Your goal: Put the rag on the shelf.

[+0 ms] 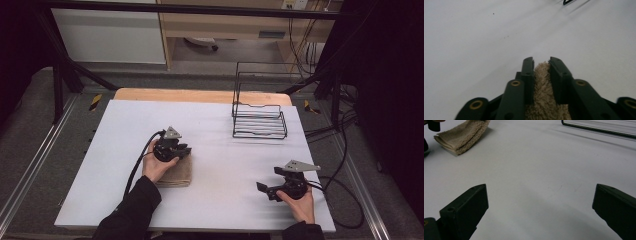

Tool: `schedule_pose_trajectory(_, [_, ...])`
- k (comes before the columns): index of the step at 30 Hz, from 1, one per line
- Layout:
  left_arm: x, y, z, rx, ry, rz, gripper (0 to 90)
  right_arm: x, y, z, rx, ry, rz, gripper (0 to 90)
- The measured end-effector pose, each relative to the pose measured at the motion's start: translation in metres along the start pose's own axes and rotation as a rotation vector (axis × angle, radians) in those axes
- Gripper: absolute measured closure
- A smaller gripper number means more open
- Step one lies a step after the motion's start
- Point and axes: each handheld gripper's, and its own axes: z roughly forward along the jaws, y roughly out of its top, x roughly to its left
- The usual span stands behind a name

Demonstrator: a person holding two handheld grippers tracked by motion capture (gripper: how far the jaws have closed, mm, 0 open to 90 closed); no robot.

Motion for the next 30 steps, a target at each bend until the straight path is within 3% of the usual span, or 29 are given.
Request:
schedule_pose_trajectory(2, [0.001, 0.0, -0.008, 0.009, 0.008, 0.008, 53.7, 0.002, 0.002, 0.001, -0.01, -0.009, -0.002, 0.9])
schedule_pose_trajectory(3, [0.001, 0.0, -0.012, 0.009, 0.012, 0.003, 53.7, 0.002, 0.002, 0.001, -0.01, -0.009, -0.002, 0.9])
schedule_pose_trajectory(5, [0.003, -0.001, -0.022, 0.01, 0.017, 0.003, 43.2, 0.005, 0.004, 0.003, -0.009, -0.015, 0.001, 0.8])
schedule_pose_trajectory(6, [0.004, -0.002, -0.026, 0.008, 0.023, -0.001, 43.2, 0.005, 0.004, 0.003, -0.009, -0.015, 0.001, 0.8])
schedule_pose_trajectory(10, [0.007, -0.011, -0.045, 0.012, 0.042, -0.006, 27.3, 0.012, 0.007, 0.008, -0.005, -0.025, 0.01, 0.7])
schedule_pose_trajectory(23, [0.02, -0.066, -0.097, -0.016, 0.082, -0.071, 12.1, 0.037, 0.019, 0.025, 0.017, -0.048, 0.005, 1.4])
schedule_pose_trajectory(30, [0.024, -0.093, -0.115, -0.03, 0.104, -0.097, 7.5, 0.064, 0.029, 0.045, 0.039, -0.031, -0.014, 3.7])
